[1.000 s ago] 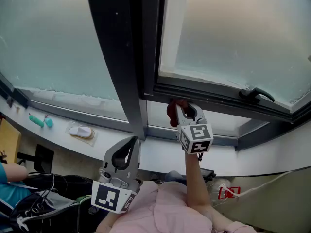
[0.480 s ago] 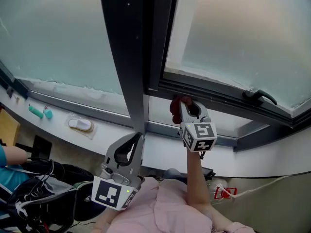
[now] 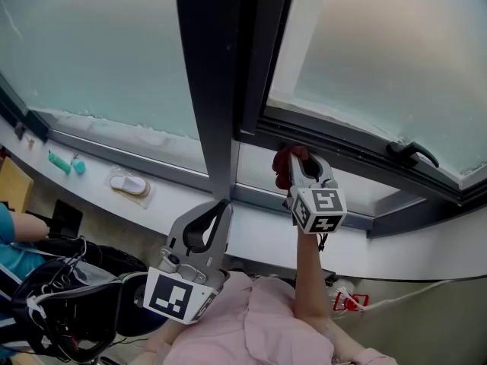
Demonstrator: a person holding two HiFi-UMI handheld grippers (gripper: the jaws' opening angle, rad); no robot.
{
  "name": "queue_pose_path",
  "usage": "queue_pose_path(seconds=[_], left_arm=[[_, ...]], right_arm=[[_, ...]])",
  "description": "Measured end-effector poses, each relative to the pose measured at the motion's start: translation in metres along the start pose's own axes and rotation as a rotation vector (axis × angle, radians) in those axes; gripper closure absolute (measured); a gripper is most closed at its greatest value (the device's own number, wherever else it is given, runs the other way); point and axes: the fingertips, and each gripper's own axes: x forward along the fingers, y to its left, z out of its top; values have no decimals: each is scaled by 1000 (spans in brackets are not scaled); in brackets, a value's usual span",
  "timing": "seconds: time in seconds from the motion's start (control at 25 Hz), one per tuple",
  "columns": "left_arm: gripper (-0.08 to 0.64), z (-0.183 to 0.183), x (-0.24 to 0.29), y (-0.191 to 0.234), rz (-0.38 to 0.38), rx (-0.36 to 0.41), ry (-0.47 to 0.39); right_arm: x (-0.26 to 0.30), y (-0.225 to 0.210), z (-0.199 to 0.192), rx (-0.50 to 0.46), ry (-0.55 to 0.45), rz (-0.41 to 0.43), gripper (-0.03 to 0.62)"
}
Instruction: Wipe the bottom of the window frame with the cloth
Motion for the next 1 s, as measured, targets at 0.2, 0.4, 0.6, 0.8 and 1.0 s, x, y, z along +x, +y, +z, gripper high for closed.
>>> queue_pose_path(seconds=[0.2, 0.4, 0.6, 0.8, 1.0], left_arm=[[560, -7, 1, -15, -61, 24, 45], [560, -15, 4, -13, -56, 20, 52], [560, -17, 5, -17, -63, 12, 62], [560, -18, 4, -18, -50, 14, 67], [560, -21, 2, -23, -26, 24, 58]], right_arm=[[-9, -8, 6, -3, 0, -19, 541], [-10, -17, 0, 5, -5, -30, 541], [-15, -22, -1, 15, -8, -39, 541], [-18, -30, 0, 28, -11, -50, 541], [-20, -32, -3, 31, -17, -38, 541]])
